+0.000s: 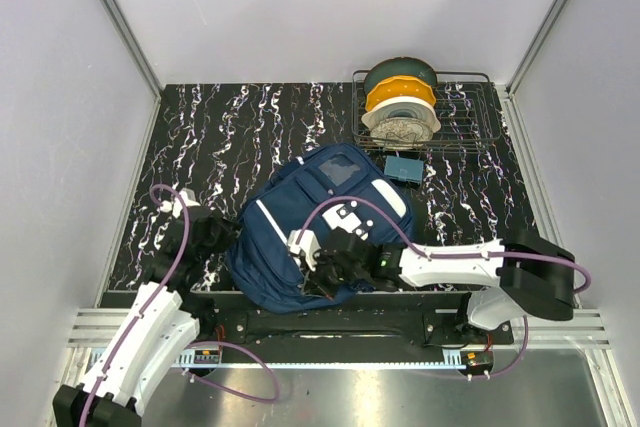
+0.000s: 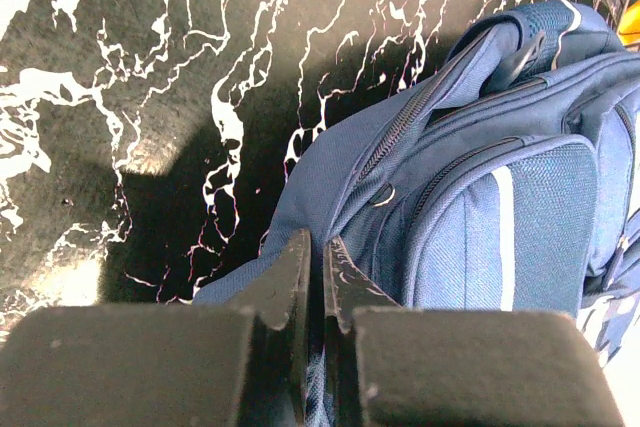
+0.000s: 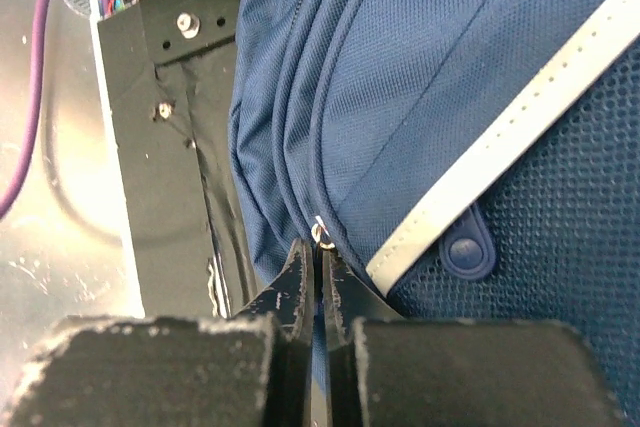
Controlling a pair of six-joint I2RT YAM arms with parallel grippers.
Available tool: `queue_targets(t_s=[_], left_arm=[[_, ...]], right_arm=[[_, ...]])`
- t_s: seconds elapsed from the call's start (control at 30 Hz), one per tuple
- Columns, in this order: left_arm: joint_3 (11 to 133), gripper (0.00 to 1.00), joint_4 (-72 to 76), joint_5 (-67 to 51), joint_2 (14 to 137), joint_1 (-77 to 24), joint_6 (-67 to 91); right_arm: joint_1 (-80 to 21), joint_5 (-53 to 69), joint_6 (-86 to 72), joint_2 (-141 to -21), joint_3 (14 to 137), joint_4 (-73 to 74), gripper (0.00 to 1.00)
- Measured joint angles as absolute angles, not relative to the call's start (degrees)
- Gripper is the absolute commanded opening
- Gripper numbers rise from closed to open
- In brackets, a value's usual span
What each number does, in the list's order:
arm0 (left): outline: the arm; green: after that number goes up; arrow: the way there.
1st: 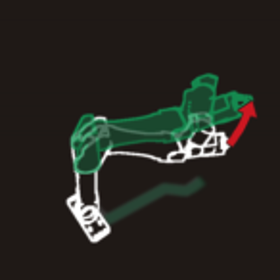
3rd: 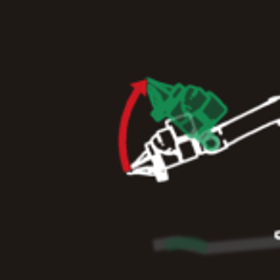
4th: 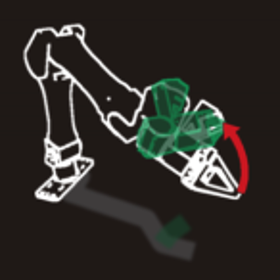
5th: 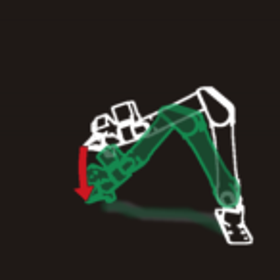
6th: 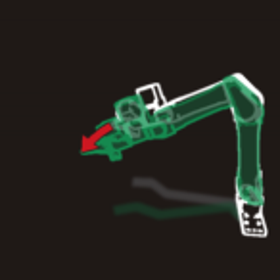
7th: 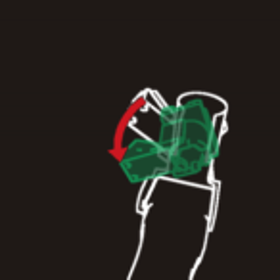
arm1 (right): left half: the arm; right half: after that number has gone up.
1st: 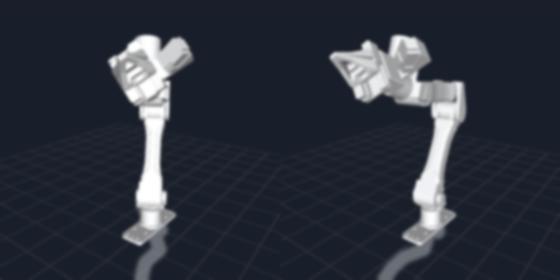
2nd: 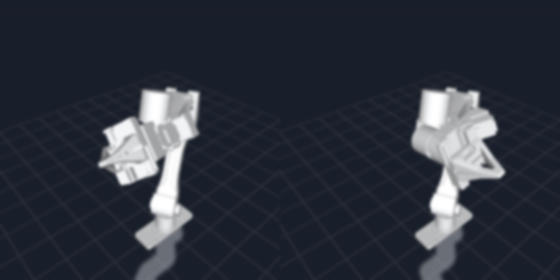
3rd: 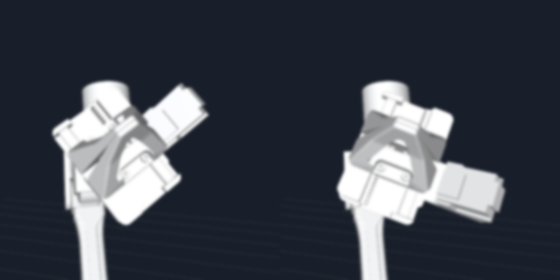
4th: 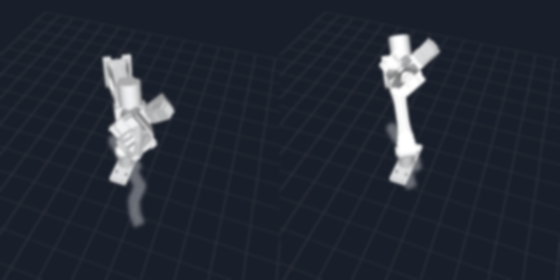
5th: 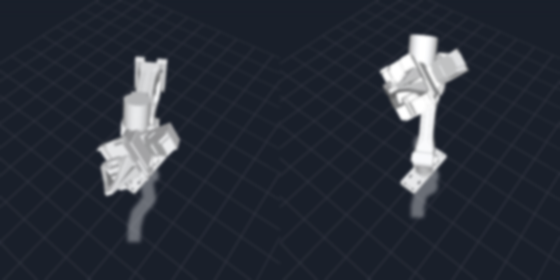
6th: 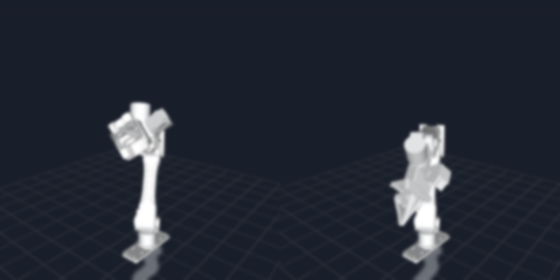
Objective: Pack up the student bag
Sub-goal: Zip the student bag at the center of the board.
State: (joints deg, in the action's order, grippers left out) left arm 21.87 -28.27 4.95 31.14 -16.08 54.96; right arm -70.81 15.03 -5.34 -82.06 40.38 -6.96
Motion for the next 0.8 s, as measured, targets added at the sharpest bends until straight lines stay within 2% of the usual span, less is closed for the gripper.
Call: queue_targets(t_s=[0.23, 0.43, 0.7, 0.8], left_arm=[[24.9, 0.00, -27.7, 9.0, 33.5, -15.9, 55.0], [27.1, 0.00, -33.5, 13.9, 28.4, -15.9, 55.7], [30.2, 0.00, -48.0, 26.3, 15.7, -15.9, 58.5], [30.8, 0.00, -51.3, 28.6, 13.1, -15.8, 59.9]], right_arm=[[-71.6, 9.9, -14.1, -86.1, 44.3, -8.1, 0.00], [-72.0, 6.7, -17.9, -85.5, 44.4, -10.5, 0.00], [-71.3, 7.6, -16.7, -93.9, 61.0, 1.9, 0.00], [-67.0, 11.2, -20.3, -96.8, 65.0, 4.4, 0.00]])
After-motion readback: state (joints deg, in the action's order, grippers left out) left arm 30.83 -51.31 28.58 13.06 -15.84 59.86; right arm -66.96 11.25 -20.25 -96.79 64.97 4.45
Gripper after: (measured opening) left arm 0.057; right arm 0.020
